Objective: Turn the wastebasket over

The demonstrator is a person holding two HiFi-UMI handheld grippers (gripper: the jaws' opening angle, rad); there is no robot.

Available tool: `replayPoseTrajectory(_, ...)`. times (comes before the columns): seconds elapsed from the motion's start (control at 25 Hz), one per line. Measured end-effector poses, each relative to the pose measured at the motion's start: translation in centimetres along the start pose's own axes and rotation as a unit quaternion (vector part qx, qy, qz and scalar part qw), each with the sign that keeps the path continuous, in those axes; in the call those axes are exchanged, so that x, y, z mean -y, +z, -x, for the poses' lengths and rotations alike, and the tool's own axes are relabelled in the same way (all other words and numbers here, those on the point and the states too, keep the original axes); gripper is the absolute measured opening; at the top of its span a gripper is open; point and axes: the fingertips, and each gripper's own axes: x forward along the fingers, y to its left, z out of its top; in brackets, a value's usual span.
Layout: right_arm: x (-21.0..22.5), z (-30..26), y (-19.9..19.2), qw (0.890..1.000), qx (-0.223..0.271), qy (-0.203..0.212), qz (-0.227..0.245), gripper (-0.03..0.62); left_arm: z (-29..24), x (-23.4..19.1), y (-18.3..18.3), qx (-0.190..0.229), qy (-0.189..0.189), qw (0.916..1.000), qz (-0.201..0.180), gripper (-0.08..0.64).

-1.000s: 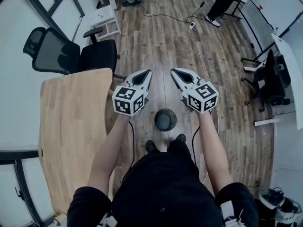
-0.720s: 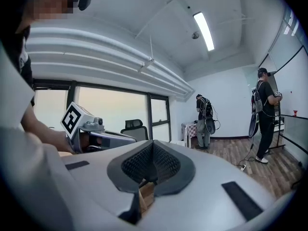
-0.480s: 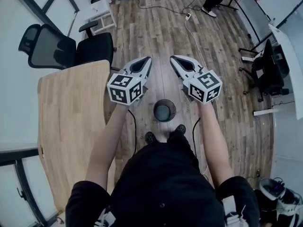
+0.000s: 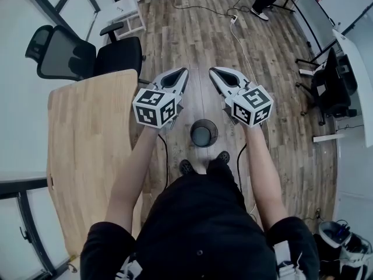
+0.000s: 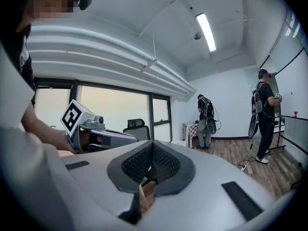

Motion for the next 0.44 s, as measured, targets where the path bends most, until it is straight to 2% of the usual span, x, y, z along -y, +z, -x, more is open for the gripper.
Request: replayPoseTrajectory(0.44,-0.98,0.24,-0.06,1.000,-0.001,0.004,0.011,0.032,0.80,0.03,-0.63,-0.001,0.005,1.0000,0.005,0.021)
